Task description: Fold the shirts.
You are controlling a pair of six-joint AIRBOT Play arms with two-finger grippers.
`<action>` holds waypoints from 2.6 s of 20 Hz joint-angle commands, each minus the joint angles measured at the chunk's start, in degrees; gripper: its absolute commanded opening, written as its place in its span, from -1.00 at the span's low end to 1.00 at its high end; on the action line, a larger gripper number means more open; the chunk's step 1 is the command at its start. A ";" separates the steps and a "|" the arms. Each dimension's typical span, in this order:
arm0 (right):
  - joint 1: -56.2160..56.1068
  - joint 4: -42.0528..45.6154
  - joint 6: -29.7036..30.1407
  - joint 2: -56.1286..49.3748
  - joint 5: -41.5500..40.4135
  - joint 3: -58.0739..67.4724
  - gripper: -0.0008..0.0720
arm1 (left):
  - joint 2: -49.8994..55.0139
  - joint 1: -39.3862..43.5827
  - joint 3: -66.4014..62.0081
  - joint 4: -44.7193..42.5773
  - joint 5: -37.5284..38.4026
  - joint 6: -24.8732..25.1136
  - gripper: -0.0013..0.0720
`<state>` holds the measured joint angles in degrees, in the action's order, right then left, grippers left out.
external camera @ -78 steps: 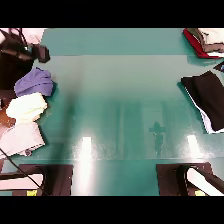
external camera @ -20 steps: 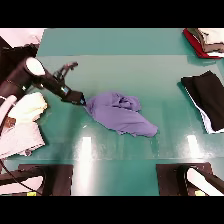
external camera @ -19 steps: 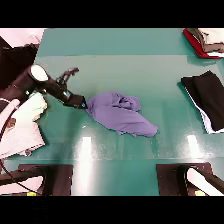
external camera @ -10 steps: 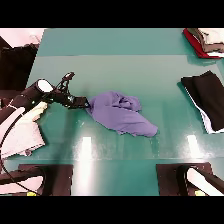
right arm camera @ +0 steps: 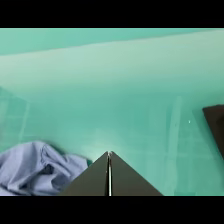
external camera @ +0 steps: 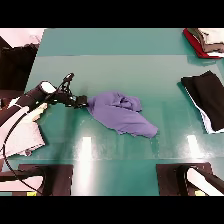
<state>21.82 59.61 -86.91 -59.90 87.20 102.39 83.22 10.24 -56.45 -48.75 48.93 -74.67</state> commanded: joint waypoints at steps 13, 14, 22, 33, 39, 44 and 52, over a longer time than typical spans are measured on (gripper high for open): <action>-21.81 -0.66 3.61 4.04 -15.96 -70.29 0.46 | -8.59 -0.04 -9.01 -2.32 9.90 4.63 -0.90; -24.70 -2.54 3.61 2.93 -18.12 -71.67 0.47 | -8.59 -0.04 -9.01 -2.32 10.16 4.63 -0.90; -38.53 -5.49 3.63 -8.33 -24.28 -65.33 -0.31 | -8.59 -0.04 -9.03 -2.29 12.26 4.63 -0.90; -31.01 -2.64 3.26 8.20 -21.59 -31.12 -0.95 | -24.09 -0.04 -36.81 -12.13 10.43 2.60 -0.90; -25.20 -2.60 0.20 15.28 -13.25 -15.19 -0.95 | -28.11 -0.04 -57.90 -10.75 25.35 1.31 -0.90; -22.95 -2.49 -2.32 12.76 -5.57 -5.70 -0.95 | -27.85 -0.04 -61.48 -8.04 30.49 1.16 -0.90; -22.18 -2.38 -4.35 -5.64 4.24 -9.81 -0.95 | -17.46 -0.04 -33.05 -9.94 32.89 3.15 -0.90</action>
<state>-0.51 57.25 -91.00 -59.37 88.33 96.03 61.17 10.22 -99.11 -58.59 80.77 -73.23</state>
